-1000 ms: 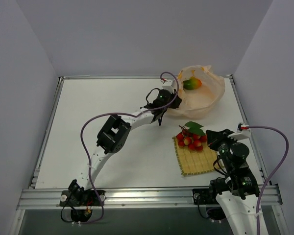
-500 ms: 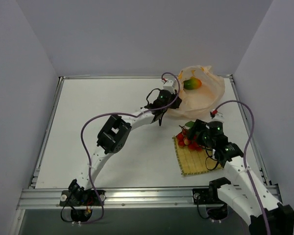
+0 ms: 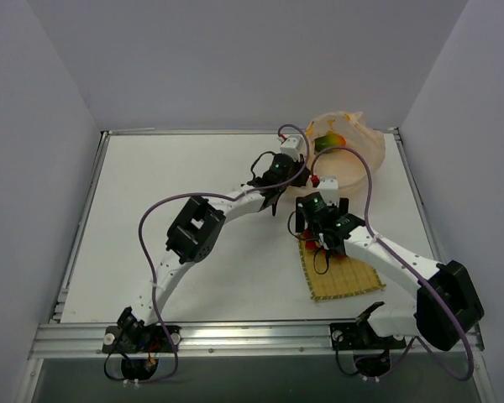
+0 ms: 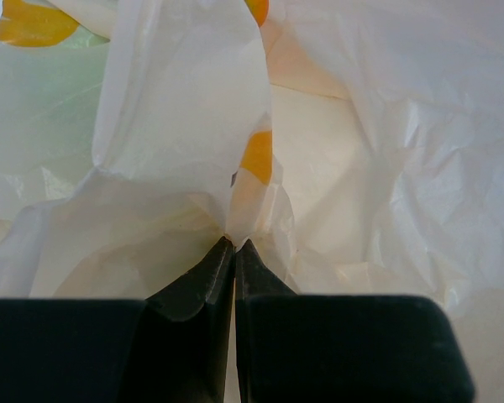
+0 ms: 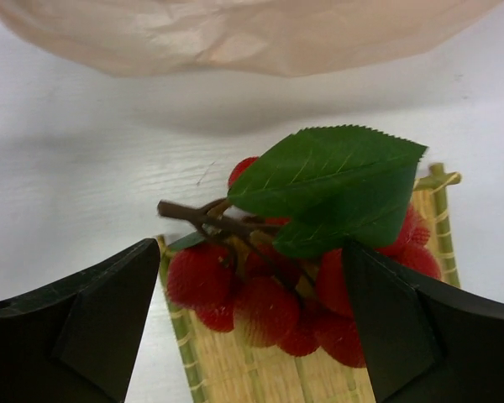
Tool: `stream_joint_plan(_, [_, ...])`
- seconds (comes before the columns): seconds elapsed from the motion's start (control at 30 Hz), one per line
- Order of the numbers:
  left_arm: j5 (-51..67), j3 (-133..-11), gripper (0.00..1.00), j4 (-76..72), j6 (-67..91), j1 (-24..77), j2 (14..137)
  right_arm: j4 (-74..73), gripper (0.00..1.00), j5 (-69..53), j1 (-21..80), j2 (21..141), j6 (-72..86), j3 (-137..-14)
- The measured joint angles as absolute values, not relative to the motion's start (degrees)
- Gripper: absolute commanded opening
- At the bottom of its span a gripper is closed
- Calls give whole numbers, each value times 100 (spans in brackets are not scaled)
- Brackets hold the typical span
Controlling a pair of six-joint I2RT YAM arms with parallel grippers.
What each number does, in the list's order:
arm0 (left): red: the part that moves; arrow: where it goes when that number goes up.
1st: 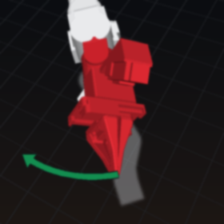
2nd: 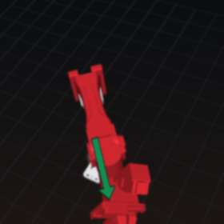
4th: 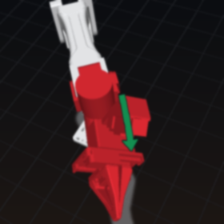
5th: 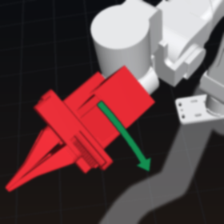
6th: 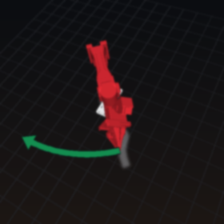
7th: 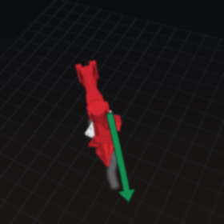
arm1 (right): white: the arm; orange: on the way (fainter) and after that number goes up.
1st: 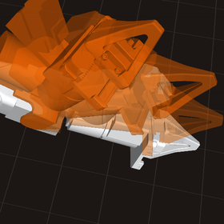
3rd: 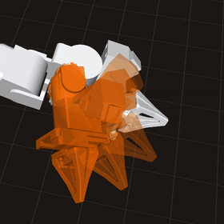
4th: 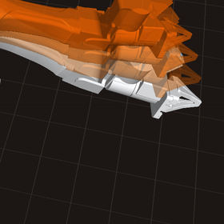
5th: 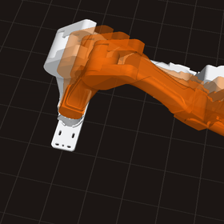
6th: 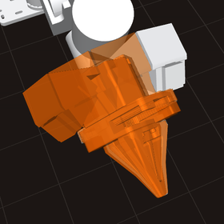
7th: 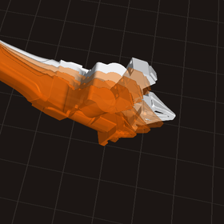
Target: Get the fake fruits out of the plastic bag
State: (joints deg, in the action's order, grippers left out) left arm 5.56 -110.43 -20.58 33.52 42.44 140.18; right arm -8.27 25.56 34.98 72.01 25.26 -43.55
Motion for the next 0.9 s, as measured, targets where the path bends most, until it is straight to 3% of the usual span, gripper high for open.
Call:
stream_joint_plan(0.17, [556,-11039,2,-2056,3339,4244,14018,-816,85,3026,3498,7985,2403,-4790])
stream_joint_plan(0.27, [556,-11017,2,-2056,3336,4244,14018,-672,78,3164,3496,8385,2290,-4901])
stream_joint_plan(0.33, [556,-10989,2,-2058,3339,4244,14018,-580,63,3197,3487,8578,2220,-4908])
stream_joint_plan(0.37, [556,-10978,2,-2056,3339,4244,14018,-552,48,3216,3481,8641,2209,-4908])
stream_joint_plan(0.43, [556,-10932,2,-2067,3339,4239,14018,-517,39,3251,3481,8705,2169,-4908])
stream_joint_plan(0.47, [556,-10906,2,-2075,3339,4237,14018,-502,26,3284,3470,8705,2167,-4908])
stream_joint_plan(0.57, [556,-10838,2,-2078,3339,4237,14018,-449,6,3361,3454,8646,2156,-4908])
stream_joint_plan(0.9, [561,-10796,2,-2080,3336,4237,14016,-937,0,3562,3688,6989,2687,-4287])
